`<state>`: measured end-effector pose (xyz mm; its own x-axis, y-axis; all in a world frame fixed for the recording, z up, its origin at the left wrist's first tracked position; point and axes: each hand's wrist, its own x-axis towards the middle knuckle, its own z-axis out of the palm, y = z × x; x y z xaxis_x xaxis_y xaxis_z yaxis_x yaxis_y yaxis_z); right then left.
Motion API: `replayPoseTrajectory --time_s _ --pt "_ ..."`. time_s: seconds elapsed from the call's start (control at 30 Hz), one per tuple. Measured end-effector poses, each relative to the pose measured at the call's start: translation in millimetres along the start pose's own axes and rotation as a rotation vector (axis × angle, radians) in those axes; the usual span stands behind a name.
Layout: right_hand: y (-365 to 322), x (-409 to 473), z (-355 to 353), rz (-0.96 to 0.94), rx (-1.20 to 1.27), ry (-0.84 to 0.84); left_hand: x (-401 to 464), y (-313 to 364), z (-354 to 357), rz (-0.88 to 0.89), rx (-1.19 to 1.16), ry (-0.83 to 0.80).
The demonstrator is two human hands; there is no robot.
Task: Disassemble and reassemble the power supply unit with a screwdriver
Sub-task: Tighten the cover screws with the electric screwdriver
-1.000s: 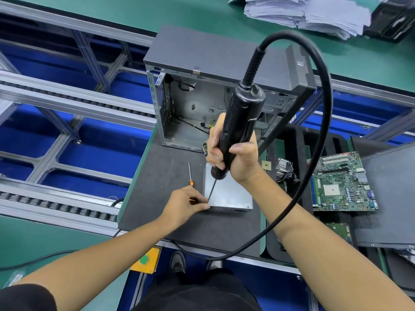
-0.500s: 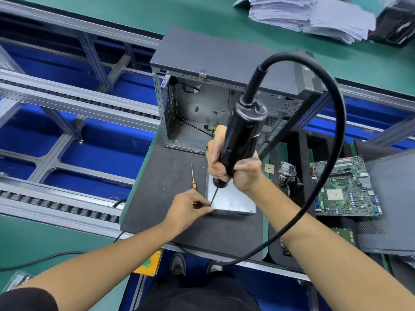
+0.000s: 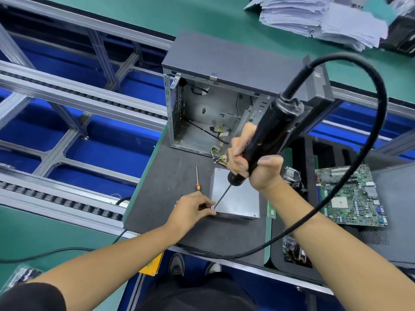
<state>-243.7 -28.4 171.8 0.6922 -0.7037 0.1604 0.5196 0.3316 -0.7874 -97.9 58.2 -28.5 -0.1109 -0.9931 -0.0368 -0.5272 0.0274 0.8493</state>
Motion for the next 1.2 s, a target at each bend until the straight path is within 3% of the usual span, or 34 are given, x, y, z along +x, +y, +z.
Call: replayPoseTrajectory --time_s 0.17,0.5,1.0,1.1,1.2 --pt "8.1 -1.1 15.3 0.035 -0.078 -0.068 -0.8 -0.9 0.4 0.011 0.048 0.002" --pt "12.5 0.8 17.3 0.005 -0.065 0.007 1.6 1.3 2.1 -0.049 -0.018 0.006" --pt "5.5 9.8 21.1 0.085 -0.137 -0.109 -6.1 2.3 9.0 -0.075 -0.046 0.066" --pt "-2.3 17.8 32.3 0.001 -0.122 -0.128 -5.5 1.9 9.2 -0.121 -0.074 0.068" --pt "-17.8 26.5 44.8 -0.084 -0.136 -0.110 -8.6 8.3 0.6 -0.151 -0.175 -0.033"
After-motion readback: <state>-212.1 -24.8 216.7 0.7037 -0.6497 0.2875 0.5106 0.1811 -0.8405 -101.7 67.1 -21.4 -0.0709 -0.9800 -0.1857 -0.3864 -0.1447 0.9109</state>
